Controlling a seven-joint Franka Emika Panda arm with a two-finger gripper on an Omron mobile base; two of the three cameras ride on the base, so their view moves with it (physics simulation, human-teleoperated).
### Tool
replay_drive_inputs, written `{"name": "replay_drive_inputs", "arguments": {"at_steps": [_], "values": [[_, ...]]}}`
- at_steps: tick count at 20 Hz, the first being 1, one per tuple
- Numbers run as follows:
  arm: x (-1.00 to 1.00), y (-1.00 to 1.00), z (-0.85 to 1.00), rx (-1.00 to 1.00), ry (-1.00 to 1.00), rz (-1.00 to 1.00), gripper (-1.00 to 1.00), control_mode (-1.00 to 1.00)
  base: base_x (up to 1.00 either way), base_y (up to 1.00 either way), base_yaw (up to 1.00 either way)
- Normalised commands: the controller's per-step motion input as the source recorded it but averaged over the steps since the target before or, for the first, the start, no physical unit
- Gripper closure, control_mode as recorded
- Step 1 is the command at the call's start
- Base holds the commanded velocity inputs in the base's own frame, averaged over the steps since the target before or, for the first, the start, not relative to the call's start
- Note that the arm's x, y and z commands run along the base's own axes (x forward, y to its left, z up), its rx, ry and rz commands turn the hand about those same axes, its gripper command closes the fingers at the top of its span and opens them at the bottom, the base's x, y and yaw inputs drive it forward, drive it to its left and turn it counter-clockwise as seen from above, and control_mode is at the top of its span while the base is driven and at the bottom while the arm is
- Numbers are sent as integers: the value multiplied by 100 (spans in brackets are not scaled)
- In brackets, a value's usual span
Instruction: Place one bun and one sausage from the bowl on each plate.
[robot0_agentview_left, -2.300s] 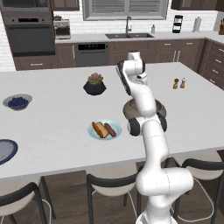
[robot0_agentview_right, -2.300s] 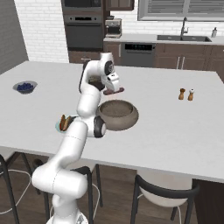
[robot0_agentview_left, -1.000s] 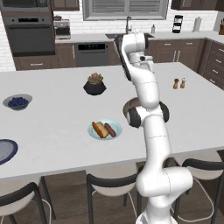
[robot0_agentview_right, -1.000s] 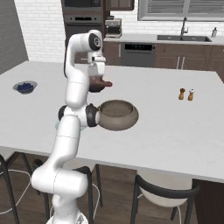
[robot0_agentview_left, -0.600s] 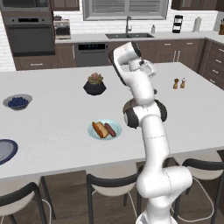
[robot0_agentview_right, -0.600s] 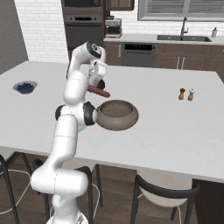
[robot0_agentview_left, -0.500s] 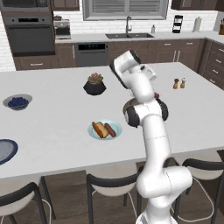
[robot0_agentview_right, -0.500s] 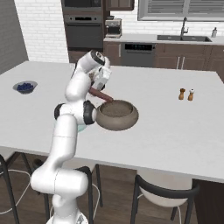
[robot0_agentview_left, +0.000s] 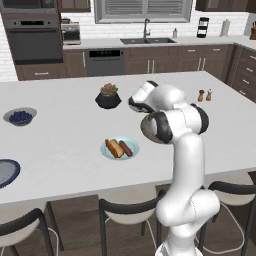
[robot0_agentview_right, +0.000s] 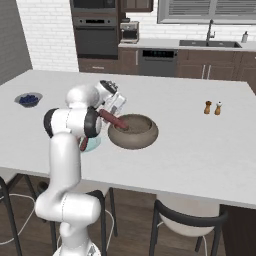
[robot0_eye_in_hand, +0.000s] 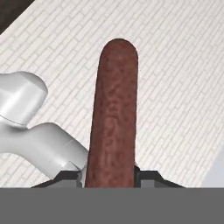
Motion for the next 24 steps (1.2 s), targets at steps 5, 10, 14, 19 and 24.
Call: {"name": "replay_drive_inputs", "arguments": {"at_steps": [5,10,14,19,24], "values": [[-55,20,-27,-1,-91,0,100,-100,0,0,0],[-52,36,-6,1,-100,0,100,-100,0,0,0],[-34,3,-54,0,-100,8,100,-100,0,0,0],[-38,0,-55,0,-100,23,100,-100,0,0,0],[-6,0,-6,0,-63,23,100,-100,0,0,0]]}}
